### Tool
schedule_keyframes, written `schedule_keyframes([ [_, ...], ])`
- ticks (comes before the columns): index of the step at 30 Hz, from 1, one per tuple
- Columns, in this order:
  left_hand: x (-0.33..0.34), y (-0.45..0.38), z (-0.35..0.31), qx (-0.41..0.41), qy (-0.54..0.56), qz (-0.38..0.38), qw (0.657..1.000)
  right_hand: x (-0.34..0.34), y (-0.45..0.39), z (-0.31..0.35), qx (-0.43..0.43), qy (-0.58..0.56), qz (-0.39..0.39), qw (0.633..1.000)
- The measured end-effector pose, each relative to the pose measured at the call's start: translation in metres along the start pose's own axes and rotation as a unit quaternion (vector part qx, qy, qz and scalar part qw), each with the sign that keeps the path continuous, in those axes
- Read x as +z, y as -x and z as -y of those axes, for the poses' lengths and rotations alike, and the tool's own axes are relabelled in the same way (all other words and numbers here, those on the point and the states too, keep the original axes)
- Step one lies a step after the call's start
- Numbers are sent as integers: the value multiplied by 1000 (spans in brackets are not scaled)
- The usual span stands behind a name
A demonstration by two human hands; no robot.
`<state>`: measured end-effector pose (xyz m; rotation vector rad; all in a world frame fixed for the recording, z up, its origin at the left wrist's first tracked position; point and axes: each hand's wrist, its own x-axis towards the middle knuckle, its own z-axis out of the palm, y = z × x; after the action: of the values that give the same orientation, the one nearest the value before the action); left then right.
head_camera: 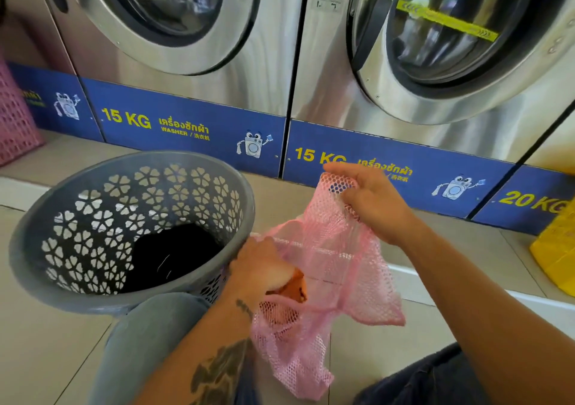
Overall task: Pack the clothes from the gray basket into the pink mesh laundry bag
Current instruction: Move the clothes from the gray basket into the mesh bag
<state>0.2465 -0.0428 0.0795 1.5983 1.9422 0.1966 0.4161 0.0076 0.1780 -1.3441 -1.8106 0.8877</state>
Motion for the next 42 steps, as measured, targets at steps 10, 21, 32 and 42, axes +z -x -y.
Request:
schedule_keyframes([
  [10,-143,24,62,48,1,-194,980,71,-37,58,-118,55,76,989],
  [21,-117,-74,212,-22,-196,12,980,126,-69,41,-99,52,97,989],
  [32,-65,-205,246,-149,-232,197,941,154,-104,-23,-4,-6,124,992],
  [42,-36,-219,219,-54,-221,145,963,144,-99,-29,33,-60,115,991],
])
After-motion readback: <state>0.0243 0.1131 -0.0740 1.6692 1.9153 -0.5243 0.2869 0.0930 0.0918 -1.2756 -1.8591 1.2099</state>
